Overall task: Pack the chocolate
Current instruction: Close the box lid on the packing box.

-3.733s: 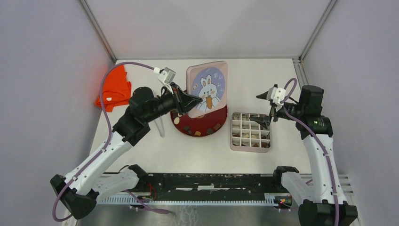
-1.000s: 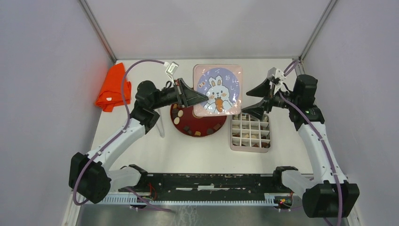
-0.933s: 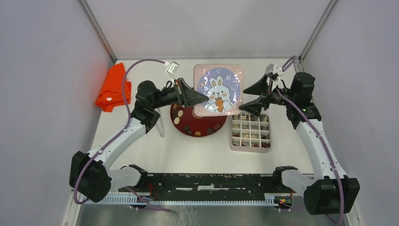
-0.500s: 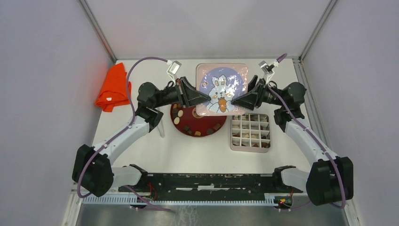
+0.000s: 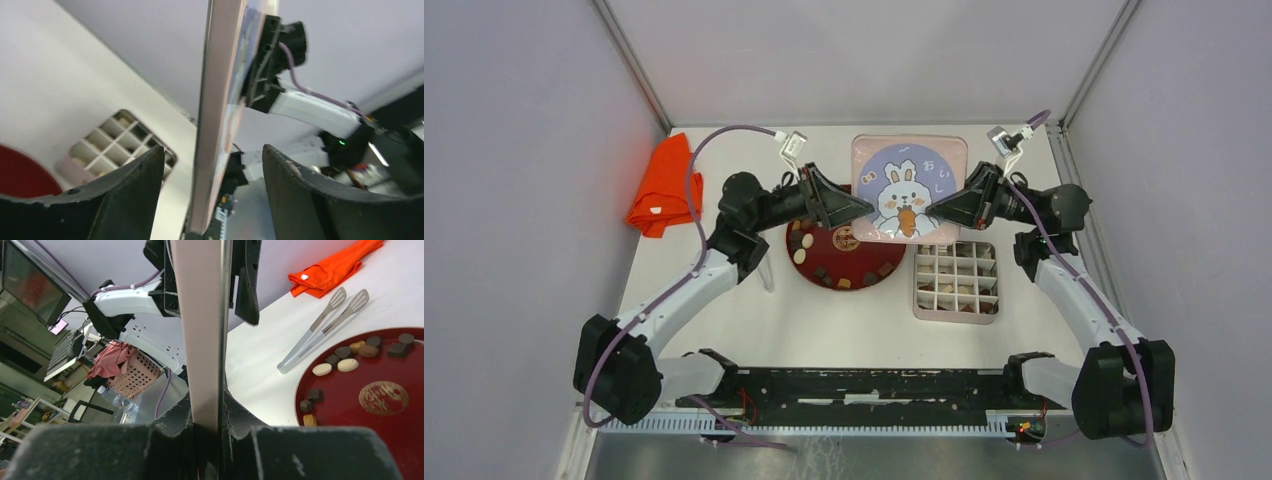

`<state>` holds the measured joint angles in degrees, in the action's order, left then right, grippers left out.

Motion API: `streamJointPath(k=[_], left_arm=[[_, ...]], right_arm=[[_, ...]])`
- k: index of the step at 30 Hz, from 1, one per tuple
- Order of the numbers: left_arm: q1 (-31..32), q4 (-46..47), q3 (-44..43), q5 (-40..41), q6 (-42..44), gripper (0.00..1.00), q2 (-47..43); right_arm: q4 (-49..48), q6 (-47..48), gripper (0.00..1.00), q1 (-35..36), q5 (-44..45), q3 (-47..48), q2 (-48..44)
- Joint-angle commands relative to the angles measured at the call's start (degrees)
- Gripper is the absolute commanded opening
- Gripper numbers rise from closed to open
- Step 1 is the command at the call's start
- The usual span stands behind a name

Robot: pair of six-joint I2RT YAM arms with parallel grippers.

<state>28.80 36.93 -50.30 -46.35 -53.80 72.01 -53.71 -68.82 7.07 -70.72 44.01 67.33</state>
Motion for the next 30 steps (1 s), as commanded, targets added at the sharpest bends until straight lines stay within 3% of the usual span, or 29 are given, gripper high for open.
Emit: streamJointPath(k=[1, 3, 7, 12, 18, 22, 30], left_arm=[[0.1, -24.9, -3.6, 17.0, 19.6, 0.8, -9.2], [0.1, -31.3, -2.8, 23.9, 23.1, 0.82, -13.4], [0.1, -39.3, -0.8, 28.2, 25.1, 0.85, -20.0], [0.1, -38.3, 5.6, 24.2, 21.0, 0.85, -23.8], [1.2, -29.9, 11.8, 22.8, 14.7, 0.83, -23.6], [3.9, -28.1, 13.3, 24.3, 14.9, 0.82, -21.7], [9.8, -25.8, 14.0, 27.2, 14.7, 0.78, -13.8]], right_arm=[[3.3, 1.3, 0.0, -4.0, -3.4, -2.7, -4.5], [16.9, 10.5, 0.0, -5.9, -5.0, -4.0, -6.2], [53.4, 42.4, 0.0, -10.6, -7.1, -1.3, -6.2], [73.5, 60.2, 0.0, -14.5, -7.6, 0.2, -4.4], [79.5, 69.1, 0.0, -15.0, 2.4, -2.3, -6.9], [92.0, 81.2, 0.0, -15.2, 7.6, 1.7, -5.5], [97.8, 84.3, 0.0, -16.1, 6.7, 1.1, -4.6]])
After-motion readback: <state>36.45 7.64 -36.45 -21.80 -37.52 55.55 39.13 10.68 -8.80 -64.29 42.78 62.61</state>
